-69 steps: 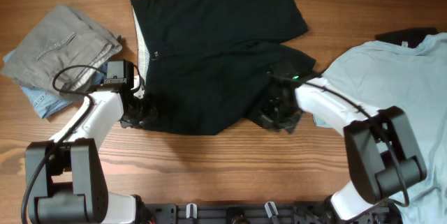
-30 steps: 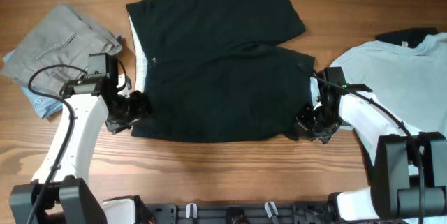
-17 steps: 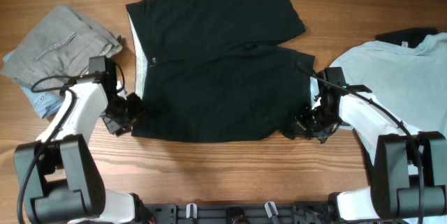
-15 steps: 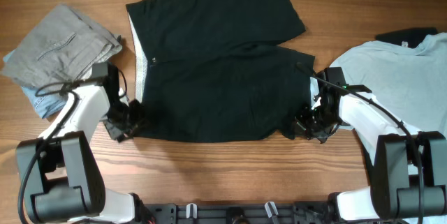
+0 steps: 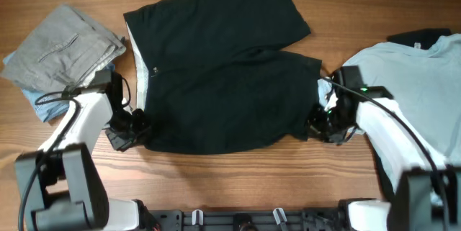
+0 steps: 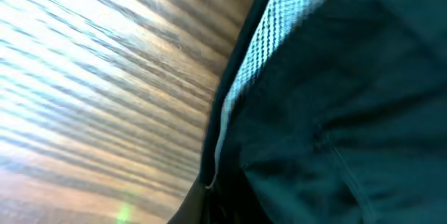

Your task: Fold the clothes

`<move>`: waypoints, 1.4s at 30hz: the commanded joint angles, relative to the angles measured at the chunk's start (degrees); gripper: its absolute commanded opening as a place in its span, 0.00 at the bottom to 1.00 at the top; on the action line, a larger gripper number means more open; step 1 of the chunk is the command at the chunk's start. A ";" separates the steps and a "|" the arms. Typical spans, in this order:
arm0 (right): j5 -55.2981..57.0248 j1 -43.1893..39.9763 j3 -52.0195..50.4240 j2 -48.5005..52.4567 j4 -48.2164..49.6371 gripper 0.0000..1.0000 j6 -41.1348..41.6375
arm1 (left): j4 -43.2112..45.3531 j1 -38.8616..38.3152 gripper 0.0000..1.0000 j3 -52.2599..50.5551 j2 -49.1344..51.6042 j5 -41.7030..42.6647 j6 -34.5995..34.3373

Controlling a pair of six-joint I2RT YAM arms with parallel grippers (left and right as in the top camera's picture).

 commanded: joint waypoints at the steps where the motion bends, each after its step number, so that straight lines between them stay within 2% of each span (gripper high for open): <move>1: 5.53 0.07 7.69 -9.64 -4.92 0.04 3.23 | -5.53 0.15 0.04 5.99 -8.15 -0.90 0.70; 4: 12.92 0.07 15.58 -15.19 -13.29 0.04 4.98 | -10.69 0.09 0.04 8.70 -16.11 2.97 0.70; 8: 14.29 0.07 30.75 -17.14 -23.98 0.04 6.49 | -17.79 0.09 0.04 8.94 -28.33 4.28 2.05; 12: 14.27 0.07 38.86 -17.11 -23.87 0.04 10.29 | -22.84 0.11 0.04 8.94 -36.04 10.01 2.01; 14: 14.14 0.07 39.10 -17.03 -17.05 0.04 8.72 | -22.53 0.11 0.04 8.94 -38.51 9.94 1.99; 15: 13.88 0.07 39.06 -16.11 -10.58 0.04 6.60 | -21.42 0.11 0.04 8.94 -39.01 9.97 1.99; 19: 13.86 0.07 39.06 -9.44 4.07 0.04 6.67 | -12.74 0.11 0.04 8.94 -37.83 9.94 1.99; 23: 10.88 0.09 39.06 6.54 18.64 0.04 6.62 | -1.79 0.11 0.04 8.94 -31.52 8.17 0.24; 24: 5.49 0.09 39.06 15.93 30.77 0.06 6.69 | 1.73 0.11 0.04 8.92 -25.24 5.64 0.24; 26: 0.07 0.24 39.06 22.84 42.36 0.10 6.69 | 4.81 0.11 0.04 8.92 -20.85 5.31 0.22; 28: -6.67 0.57 39.08 31.71 56.57 0.06 7.72 | 9.18 0.17 0.05 8.94 -14.14 1.88 -2.19; 29: -7.76 0.57 39.08 34.60 58.80 0.17 8.68 | 10.82 0.17 0.16 8.94 -11.41 0.74 -3.23; 30: -7.76 0.57 39.08 36.79 58.60 0.50 9.90 | 12.61 0.17 0.44 8.94 -9.09 0.59 -3.23; 31: -8.33 0.44 39.06 38.27 57.88 0.86 8.39 | 14.47 0.17 0.64 8.94 -6.75 0.68 -3.21; 32: -8.28 0.20 39.04 38.58 56.33 1.00 5.03 | 15.32 0.17 0.79 8.94 -5.38 0.68 -3.21; 33: -7.96 -0.35 39.06 38.16 53.35 1.00 0.81 | 15.76 0.15 1.00 8.94 -4.57 1.25 -3.21; 36: -7.82 -3.82 39.08 34.05 42.60 1.00 -3.30 | 14.45 0.15 1.00 8.94 -4.81 4.00 -3.17; 38: -7.85 -7.19 39.08 30.82 31.74 1.00 -6.40 | 12.17 0.15 1.00 8.94 -4.81 6.43 -3.17; 41: -3.48 -9.33 38.88 30.95 21.53 1.00 -11.85 | 9.40 0.04 0.91 8.70 -4.79 7.23 -3.15; 42: -2.36 -9.29 38.36 31.32 20.37 1.00 -14.27 | 8.94 -0.20 0.91 8.11 -4.81 7.21 -3.02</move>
